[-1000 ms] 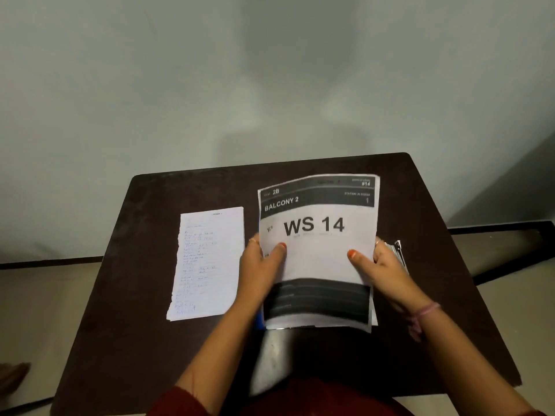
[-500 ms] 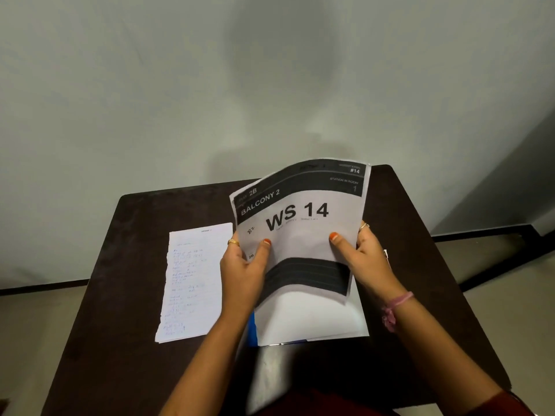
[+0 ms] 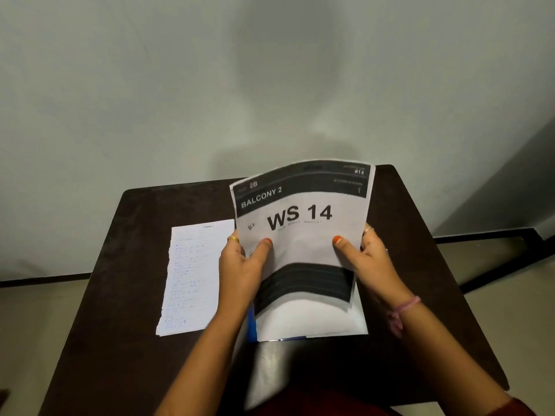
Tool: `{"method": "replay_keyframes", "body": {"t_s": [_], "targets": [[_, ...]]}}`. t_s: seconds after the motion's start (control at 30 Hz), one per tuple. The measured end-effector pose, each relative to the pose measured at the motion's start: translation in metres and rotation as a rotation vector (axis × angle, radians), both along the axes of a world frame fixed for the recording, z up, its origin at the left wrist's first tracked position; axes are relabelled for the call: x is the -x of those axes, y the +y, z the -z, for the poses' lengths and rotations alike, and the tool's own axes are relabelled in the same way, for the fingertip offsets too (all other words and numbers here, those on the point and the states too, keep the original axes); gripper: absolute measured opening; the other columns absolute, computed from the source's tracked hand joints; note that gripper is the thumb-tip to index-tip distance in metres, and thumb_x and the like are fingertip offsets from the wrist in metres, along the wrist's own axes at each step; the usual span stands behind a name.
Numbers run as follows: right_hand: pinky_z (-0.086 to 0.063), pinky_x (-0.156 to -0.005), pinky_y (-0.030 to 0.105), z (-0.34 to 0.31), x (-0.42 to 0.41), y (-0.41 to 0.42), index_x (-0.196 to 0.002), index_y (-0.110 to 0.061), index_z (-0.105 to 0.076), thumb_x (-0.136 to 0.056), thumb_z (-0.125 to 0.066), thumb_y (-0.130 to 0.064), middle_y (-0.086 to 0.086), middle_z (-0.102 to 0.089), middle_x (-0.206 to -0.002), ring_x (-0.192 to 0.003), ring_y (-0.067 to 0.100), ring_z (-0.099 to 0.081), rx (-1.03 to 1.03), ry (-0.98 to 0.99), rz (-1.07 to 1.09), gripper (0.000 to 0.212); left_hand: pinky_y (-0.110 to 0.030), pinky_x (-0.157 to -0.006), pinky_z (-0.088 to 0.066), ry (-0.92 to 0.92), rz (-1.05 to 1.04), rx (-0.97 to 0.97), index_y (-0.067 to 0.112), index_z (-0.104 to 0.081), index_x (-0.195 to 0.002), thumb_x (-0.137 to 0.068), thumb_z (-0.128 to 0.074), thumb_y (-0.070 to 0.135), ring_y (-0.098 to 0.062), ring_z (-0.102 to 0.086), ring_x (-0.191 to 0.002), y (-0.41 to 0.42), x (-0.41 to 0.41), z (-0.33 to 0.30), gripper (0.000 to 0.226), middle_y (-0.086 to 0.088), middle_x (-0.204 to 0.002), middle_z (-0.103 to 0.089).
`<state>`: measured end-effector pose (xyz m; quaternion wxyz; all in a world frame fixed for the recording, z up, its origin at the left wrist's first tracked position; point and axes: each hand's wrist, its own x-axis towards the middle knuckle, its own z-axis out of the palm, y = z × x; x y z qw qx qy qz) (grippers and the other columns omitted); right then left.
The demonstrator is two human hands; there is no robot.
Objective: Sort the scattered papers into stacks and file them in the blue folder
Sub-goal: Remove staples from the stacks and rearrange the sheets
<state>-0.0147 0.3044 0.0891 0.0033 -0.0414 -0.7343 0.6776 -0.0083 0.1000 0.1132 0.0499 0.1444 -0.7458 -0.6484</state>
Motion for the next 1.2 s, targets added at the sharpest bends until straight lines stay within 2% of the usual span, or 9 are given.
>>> {"method": "replay_keyframes", "body": {"t_s": [0.13, 0.23, 0.43, 0.57, 0.7, 0.83, 0.97, 1.13, 1.2], "targets": [[-0.052, -0.084, 0.017, -0.022, 0.025, 0.001, -0.121, -0.022, -0.045, -0.093, -0.056, -0.013, -0.015, -0.059, -0.110, -0.102, 0.002, -0.060, -0.001, 0.087, 0.007, 0.032, -0.016, -0.072, -0.049, 0.099, 0.025, 0.005, 0.021, -0.052, -0.111, -0.089, -0.064, 0.013, 0.003, -0.059, -0.087, 0.003, 0.025, -0.022, 0.026, 0.015, -0.096, -0.062], [-0.052, -0.087, 0.022, -0.028, 0.037, 0.003, -0.121, -0.022, -0.045, -0.093, -0.056, -0.013, -0.012, -0.059, -0.112, -0.105, 0.006, -0.059, 0.010, 0.126, 0.034, 0.032, -0.016, -0.073, -0.050, 0.163, 0.055, 0.025, 0.020, -0.052, -0.112, -0.090, -0.063, 0.012, 0.002, -0.060, -0.088, 0.003, 0.038, -0.032, 0.026, 0.016, -0.097, -0.062], [-0.054, -0.083, 0.023, 0.001, 0.035, 0.003, -0.120, -0.022, -0.044, -0.092, -0.057, -0.017, -0.009, -0.059, -0.111, -0.103, 0.008, -0.060, 0.014, 0.099, 0.051, 0.031, -0.014, -0.075, -0.054, 0.152, 0.097, -0.016, 0.018, -0.049, -0.115, -0.090, -0.063, 0.010, -0.004, -0.061, -0.096, -0.002, 0.038, 0.000, 0.030, 0.011, -0.102, -0.062], [-0.053, -0.081, 0.017, 0.039, 0.023, 0.001, -0.119, -0.022, -0.045, -0.094, -0.054, -0.014, -0.011, -0.059, -0.113, -0.107, 0.008, -0.059, 0.000, 0.030, 0.030, 0.028, -0.017, -0.082, -0.051, 0.061, 0.057, -0.033, 0.009, -0.047, -0.128, -0.089, -0.064, 0.010, -0.013, -0.057, -0.107, -0.004, 0.030, 0.037, 0.042, 0.000, -0.114, -0.060], [-0.047, -0.098, 0.027, 0.063, 0.017, -0.003, -0.132, -0.017, -0.039, -0.098, -0.048, -0.018, -0.001, -0.056, -0.126, -0.118, 0.012, -0.054, -0.037, -0.032, 0.041, 0.035, -0.031, -0.090, -0.052, -0.003, 0.035, -0.099, 0.021, -0.050, -0.117, -0.094, -0.058, 0.016, -0.011, -0.060, -0.101, -0.005, 0.028, 0.061, 0.025, 0.007, -0.108, -0.061], [-0.047, -0.095, 0.021, 0.070, 0.015, -0.017, -0.137, -0.014, -0.034, -0.099, -0.043, -0.020, 0.000, -0.053, -0.125, -0.113, 0.009, -0.053, -0.011, -0.056, 0.086, 0.039, -0.039, -0.098, -0.049, -0.049, -0.023, -0.153, 0.018, -0.049, -0.123, -0.096, -0.054, 0.023, -0.018, -0.058, -0.109, -0.002, 0.032, 0.069, 0.028, 0.000, -0.117, -0.061], [-0.043, -0.074, 0.000, 0.067, 0.019, -0.036, -0.141, -0.015, -0.029, -0.101, -0.037, -0.021, -0.005, -0.046, -0.122, -0.109, 0.008, -0.048, 0.059, -0.068, 0.141, 0.041, -0.046, -0.103, -0.046, -0.052, -0.071, -0.158, 0.013, -0.048, -0.129, -0.096, -0.053, 0.028, -0.024, -0.054, -0.119, 0.002, 0.041, 0.074, 0.037, -0.007, -0.129, -0.058], [-0.048, -0.073, 0.006, 0.058, 0.030, -0.029, -0.132, -0.015, -0.042, -0.100, -0.042, -0.019, -0.002, -0.057, -0.117, -0.104, 0.007, -0.057, 0.096, -0.069, 0.180, 0.032, -0.032, -0.099, -0.047, -0.028, -0.093, -0.195, 0.021, -0.052, -0.119, -0.097, -0.052, 0.025, -0.015, -0.057, -0.112, 0.000, 0.051, 0.070, 0.022, 0.000, -0.123, -0.060], [-0.051, -0.078, 0.013, 0.053, 0.036, -0.018, -0.122, -0.017, -0.049, -0.098, -0.048, -0.014, -0.001, -0.061, -0.113, -0.101, 0.009, -0.061, 0.100, -0.094, 0.147, 0.024, -0.033, -0.097, -0.048, -0.054, -0.073, -0.208, 0.020, -0.053, -0.120, -0.097, -0.053, 0.028, -0.016, -0.059, -0.111, -0.006, 0.051, 0.072, 0.025, -0.002, -0.123, -0.062]]}}
